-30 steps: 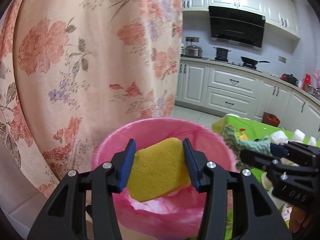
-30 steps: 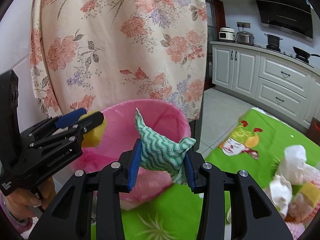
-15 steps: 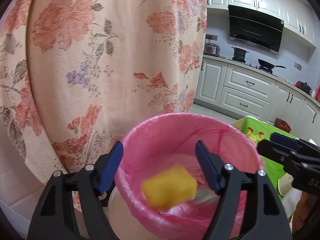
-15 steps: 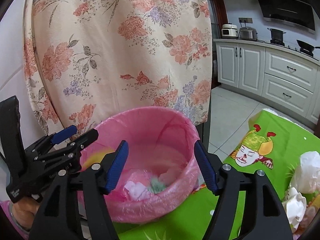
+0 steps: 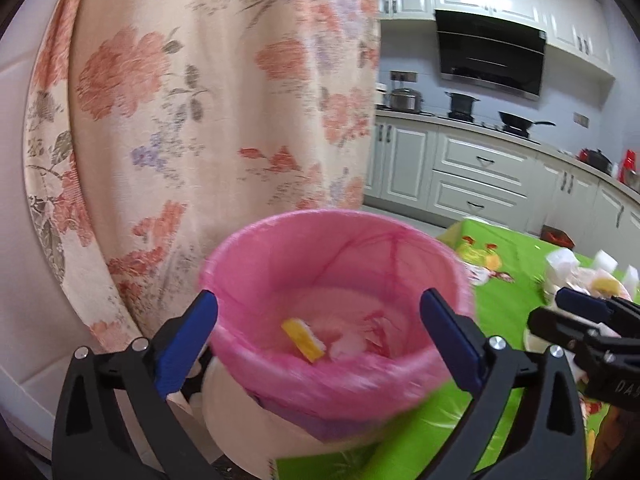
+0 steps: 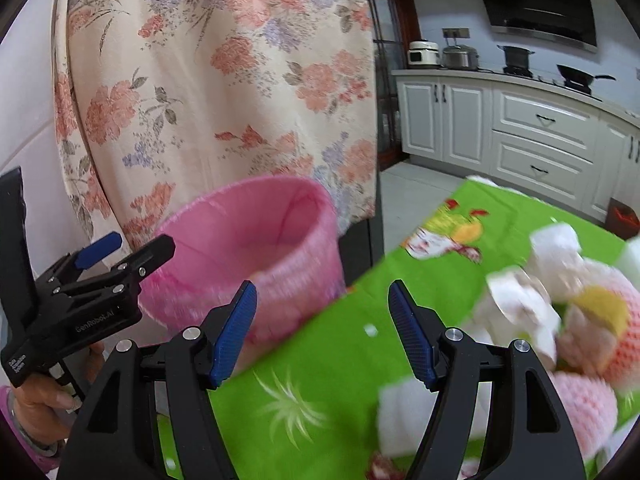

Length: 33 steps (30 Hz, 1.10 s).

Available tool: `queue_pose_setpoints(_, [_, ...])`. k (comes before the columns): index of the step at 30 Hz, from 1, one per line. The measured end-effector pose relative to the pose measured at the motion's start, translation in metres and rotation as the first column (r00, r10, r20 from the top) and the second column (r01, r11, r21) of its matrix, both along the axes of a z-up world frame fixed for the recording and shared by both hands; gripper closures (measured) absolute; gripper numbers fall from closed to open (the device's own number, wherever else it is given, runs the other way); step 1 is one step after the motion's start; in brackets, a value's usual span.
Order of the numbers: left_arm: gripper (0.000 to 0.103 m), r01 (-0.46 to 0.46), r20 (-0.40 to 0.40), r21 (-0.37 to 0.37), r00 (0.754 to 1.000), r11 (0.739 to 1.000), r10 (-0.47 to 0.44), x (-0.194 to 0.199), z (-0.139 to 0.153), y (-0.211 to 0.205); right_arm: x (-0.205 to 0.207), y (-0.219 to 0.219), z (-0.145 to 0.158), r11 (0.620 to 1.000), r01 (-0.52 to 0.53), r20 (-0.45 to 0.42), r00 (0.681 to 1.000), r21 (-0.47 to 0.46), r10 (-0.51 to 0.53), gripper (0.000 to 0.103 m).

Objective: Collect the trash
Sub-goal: 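Grasp a pink foam net with the right tool while the left tool grasps a white foam block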

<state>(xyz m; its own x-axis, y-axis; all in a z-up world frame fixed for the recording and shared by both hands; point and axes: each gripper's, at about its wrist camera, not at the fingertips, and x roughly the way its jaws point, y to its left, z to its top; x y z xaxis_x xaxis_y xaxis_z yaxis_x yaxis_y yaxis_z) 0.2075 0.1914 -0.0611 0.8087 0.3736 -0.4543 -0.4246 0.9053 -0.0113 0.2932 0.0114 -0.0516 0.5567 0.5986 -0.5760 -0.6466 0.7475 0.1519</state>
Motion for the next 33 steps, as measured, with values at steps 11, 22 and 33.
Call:
queue_pose_setpoints(11, [0.005,0.198,-0.047,0.035,0.979,0.98,-0.196,0.012,-0.012,-0.094,-0.03,-0.088,-0.014,0.989,0.142,0.005,0.99,-0.042,-0.142,0.037])
queue_pose_setpoints(22, [0.005,0.367,-0.081,-0.003,0.927,0.93,-0.367,0.018,-0.026,-0.166,-0.048,-0.184,-0.016,0.941,0.339,0.002,0.941,-0.011,-0.339,0.037])
queue_pose_setpoints(33, [0.006,0.433,-0.181,-0.071,0.88,0.898,-0.439,0.057,-0.053,-0.196,-0.059,-0.243,-0.02,0.89,0.456,-0.029,0.89,0.004,-0.455,0.037])
